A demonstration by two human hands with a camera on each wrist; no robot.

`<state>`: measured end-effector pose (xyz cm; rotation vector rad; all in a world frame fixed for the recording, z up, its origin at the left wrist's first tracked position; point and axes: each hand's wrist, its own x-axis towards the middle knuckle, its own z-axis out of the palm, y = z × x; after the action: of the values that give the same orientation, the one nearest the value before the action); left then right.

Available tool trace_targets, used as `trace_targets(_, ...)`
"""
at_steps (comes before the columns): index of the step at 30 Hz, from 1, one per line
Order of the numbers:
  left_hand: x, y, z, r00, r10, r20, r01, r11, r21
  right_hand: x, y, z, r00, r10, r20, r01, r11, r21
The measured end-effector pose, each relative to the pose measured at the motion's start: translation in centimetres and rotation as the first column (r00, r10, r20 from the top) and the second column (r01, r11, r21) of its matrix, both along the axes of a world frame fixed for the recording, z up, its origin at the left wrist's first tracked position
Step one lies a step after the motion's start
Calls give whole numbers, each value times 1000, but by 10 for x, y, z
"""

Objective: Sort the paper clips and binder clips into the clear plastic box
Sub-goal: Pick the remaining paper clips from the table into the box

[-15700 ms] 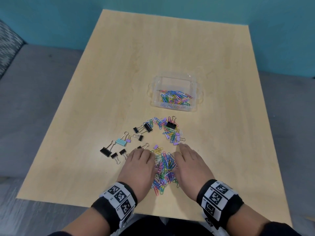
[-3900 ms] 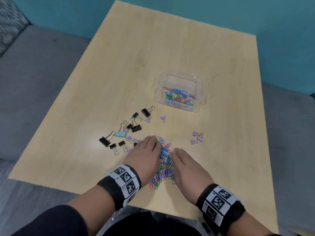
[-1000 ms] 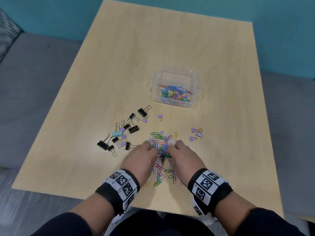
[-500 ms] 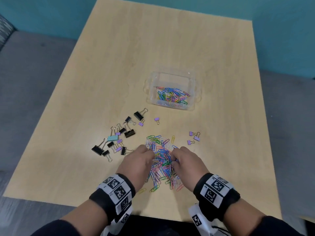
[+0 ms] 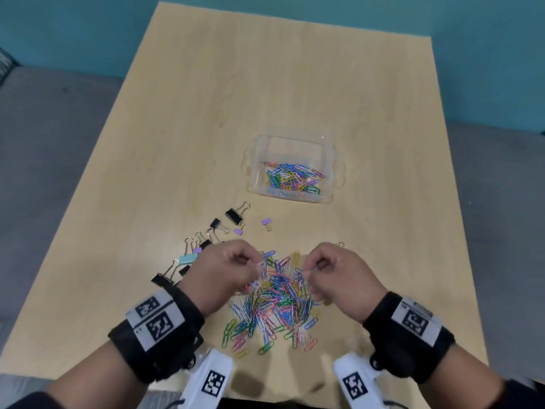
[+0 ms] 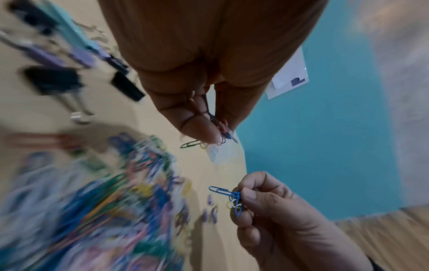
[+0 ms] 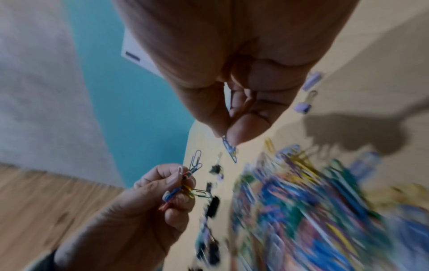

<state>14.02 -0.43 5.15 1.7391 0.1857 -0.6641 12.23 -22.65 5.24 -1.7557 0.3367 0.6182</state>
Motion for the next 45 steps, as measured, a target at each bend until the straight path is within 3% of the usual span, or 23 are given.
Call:
trace_targets(7,110,-46,17,971,114,211,-120,993,17,103,-7,13,954,-207,218,220,975,-37)
trace_targets(10,137,-63,13,966,83,246,-108,990,88,133,-3,11,950,-178,257,215,969,-123)
trace_targets(13,141,-70,8,967,19,253,-60,986,156,137,-6,6,971,-58,231,114,965,-236)
trace_targets(17,105,-42,12,942,-65,329,-38,954,298,90,-24,7,924,149,352,36,883,-468)
trace_targets(19,65,-20,13,945,-142,294,44,947,317,47,-32,5,919,270,286,-104,868,-485)
trace_targets(21,16,4,6,948,-300,103,263,924,276,-1,-38,-5,896,426,125,-334,833,-442)
trace_targets(24,-52,29,-11,851,-466,-243,494,867,69,-56,-39,-23,812,579,-71,-573,768,-288)
trace_targets(26,-79,32,-22,801,-539,-263,572,818,67,-75,-27,-28,724,677,-131,-688,695,-210)
trace_targets(28,-90,25,-31,835,-520,-181,543,832,111,-80,-7,-32,680,726,-108,-730,653,-203)
trace_targets(30,-90,15,-39,927,-358,-108,368,924,98,-77,13,-38,735,677,-43,-666,708,-236)
trace_targets(32,-86,8,-42,974,-227,-14,228,970,90,-73,25,-42,826,563,19,-543,804,-242)
trace_targets(34,-83,8,-41,982,-168,82,150,970,194,-73,24,-42,875,479,68,-444,850,-283)
trace_targets(36,-85,17,-38,957,-190,218,84,904,420,-78,11,-41,910,396,121,-324,862,-390)
trace_targets(38,-92,26,-37,935,-261,241,80,816,572,-86,-4,-41,929,350,118,-240,816,-526)
trace_targets(40,-98,27,-42,924,-333,190,150,768,622,-90,-10,-42,934,357,33,-263,746,-612)
trace_targets(45,-87,1,-48,875,-446,189,181,663,727,-75,24,-44,856,512,74,-307,619,-723)
